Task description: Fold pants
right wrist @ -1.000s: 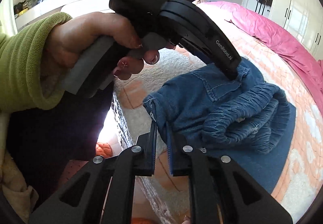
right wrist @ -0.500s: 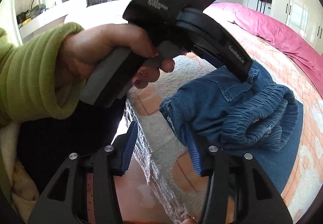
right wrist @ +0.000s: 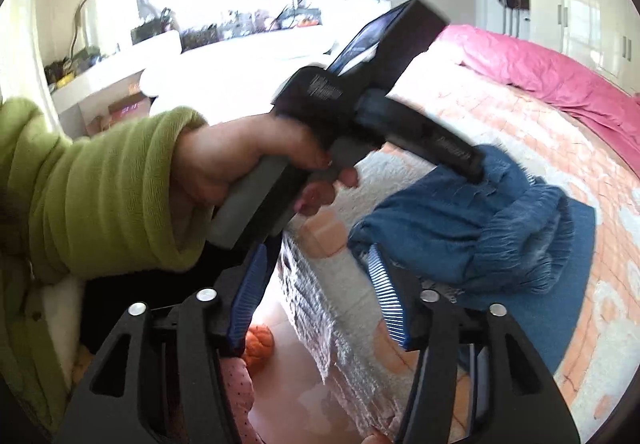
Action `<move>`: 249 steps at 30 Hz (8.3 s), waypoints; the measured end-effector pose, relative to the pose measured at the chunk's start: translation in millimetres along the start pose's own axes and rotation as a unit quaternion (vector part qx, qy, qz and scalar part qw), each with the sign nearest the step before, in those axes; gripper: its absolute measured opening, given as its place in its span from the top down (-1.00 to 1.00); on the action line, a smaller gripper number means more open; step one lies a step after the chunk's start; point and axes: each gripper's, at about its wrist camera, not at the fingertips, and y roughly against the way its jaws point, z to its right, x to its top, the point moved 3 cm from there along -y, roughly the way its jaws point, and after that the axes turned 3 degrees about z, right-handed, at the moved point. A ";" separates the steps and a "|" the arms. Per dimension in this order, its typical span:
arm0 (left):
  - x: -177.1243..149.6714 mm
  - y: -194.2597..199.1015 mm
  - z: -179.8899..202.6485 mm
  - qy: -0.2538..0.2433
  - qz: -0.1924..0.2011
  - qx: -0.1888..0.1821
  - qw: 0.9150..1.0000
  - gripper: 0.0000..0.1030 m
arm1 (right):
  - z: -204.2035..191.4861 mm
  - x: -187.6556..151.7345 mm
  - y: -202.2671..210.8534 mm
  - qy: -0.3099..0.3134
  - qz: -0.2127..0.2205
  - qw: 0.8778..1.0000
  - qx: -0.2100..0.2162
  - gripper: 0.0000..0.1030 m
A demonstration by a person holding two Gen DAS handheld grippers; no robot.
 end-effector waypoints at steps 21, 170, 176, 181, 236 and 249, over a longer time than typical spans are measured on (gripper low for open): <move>-23.4 -6.9 4.1 0.027 -0.022 0.005 0.999 -0.37 | 184.7 -53.1 13.2 -0.395 -0.003 0.908 -0.136 -0.40; -93.6 62.8 31.5 0.008 0.040 0.104 0.994 -0.81 | 80.5 -64.4 74.5 -0.230 0.084 0.912 -0.328 -0.91; -93.9 61.2 30.9 0.009 0.038 0.102 0.994 -0.81 | 82.7 -63.7 76.3 -0.226 0.089 0.907 -0.344 -0.91; -92.3 60.2 30.5 0.010 0.043 0.098 0.994 -0.81 | 85.0 -64.0 74.8 -0.225 0.087 0.906 -0.347 -0.91; -92.4 47.0 20.8 0.017 0.027 0.116 0.993 -0.81 | 103.4 -74.7 43.5 -0.232 0.017 0.905 -0.356 -0.91; -91.7 47.0 19.9 0.017 0.027 0.116 0.993 -0.81 | 103.4 -74.9 43.4 -0.231 0.016 0.905 -0.357 -0.91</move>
